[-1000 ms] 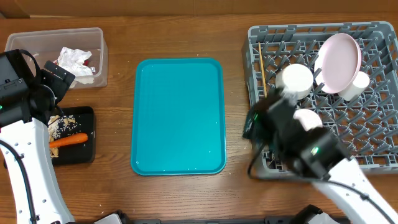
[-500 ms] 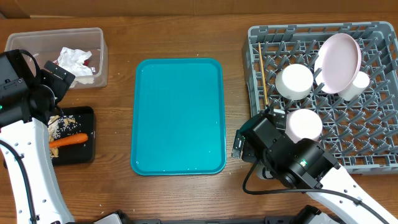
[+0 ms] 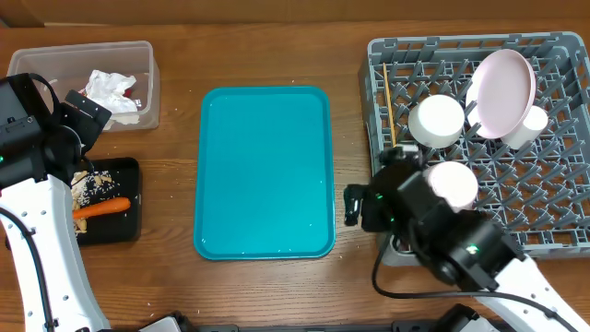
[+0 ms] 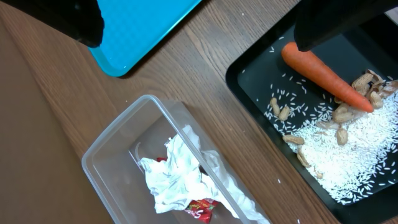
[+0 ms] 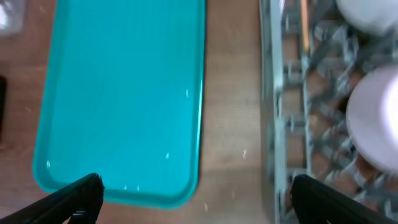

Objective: Sort waste into correct bins and load items into the dishwasher rack

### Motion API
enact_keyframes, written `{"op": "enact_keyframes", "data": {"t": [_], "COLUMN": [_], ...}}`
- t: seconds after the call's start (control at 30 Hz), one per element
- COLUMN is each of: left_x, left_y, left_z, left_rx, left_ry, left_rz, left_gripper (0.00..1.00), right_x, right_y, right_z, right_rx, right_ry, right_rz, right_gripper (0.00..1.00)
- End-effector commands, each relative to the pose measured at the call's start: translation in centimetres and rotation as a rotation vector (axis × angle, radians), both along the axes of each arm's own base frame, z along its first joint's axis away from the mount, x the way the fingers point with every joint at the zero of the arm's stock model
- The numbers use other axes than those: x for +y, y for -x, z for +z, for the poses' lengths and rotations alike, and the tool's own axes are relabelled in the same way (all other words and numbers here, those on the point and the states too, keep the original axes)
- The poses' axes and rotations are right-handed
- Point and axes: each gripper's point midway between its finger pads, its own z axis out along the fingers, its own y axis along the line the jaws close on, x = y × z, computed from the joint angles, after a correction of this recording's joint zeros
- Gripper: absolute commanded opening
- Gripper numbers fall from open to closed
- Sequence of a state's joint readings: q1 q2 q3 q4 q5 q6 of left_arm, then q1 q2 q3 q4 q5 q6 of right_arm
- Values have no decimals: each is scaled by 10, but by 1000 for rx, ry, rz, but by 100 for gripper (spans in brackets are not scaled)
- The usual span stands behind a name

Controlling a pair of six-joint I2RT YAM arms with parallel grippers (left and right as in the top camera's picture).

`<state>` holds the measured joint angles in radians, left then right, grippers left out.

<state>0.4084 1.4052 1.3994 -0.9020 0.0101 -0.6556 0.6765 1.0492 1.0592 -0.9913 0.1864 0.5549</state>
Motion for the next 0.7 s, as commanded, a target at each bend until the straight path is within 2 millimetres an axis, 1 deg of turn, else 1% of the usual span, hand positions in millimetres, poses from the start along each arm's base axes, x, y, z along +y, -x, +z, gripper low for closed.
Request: {"op": "enact_keyframes", "data": {"t": [0.0, 0.07, 0.13, 0.2, 0.23, 0.3, 0.33, 0.43, 0.53, 0.67], "left_x": [4, 3, 4, 3, 4, 3, 4, 4, 4, 4], "left_y": [1, 1, 1, 1, 1, 1, 1, 1, 1, 1], "left_z": [3, 2, 3, 3, 3, 2, 3, 3, 3, 3], "left_rx": [-4, -4, -4, -5, -4, -4, -4, -4, -4, -4], "left_ry": [-7, -7, -7, -7, -7, -7, -7, -7, -7, -7], "left_rz": [20, 20, 20, 20, 20, 21, 20, 20, 20, 20], "left_gripper": [100, 100, 100, 100, 100, 100, 100, 100, 100, 100], "right_x": [-4, -12, -25, -42, -54, -67, -77, -90, -98, -94], "right_y": [-6, -14, -20, -25, -29, -32, -32, -27, -22, -17], "right_z": [15, 16, 12, 5, 2, -2, -6, -15, -23, -21], "right_rx": [-110, -148, -179, -227, -280, -351, -415, -494, -568, -707], "right_ry": [-15, -68, -125, -163, -175, -183, -189, -194, -197, -156], "right_rz": [165, 157, 113, 59, 17, -27, -59, -97, -116, -21], "right_gripper": [100, 100, 100, 100, 100, 100, 100, 100, 100, 100]}}
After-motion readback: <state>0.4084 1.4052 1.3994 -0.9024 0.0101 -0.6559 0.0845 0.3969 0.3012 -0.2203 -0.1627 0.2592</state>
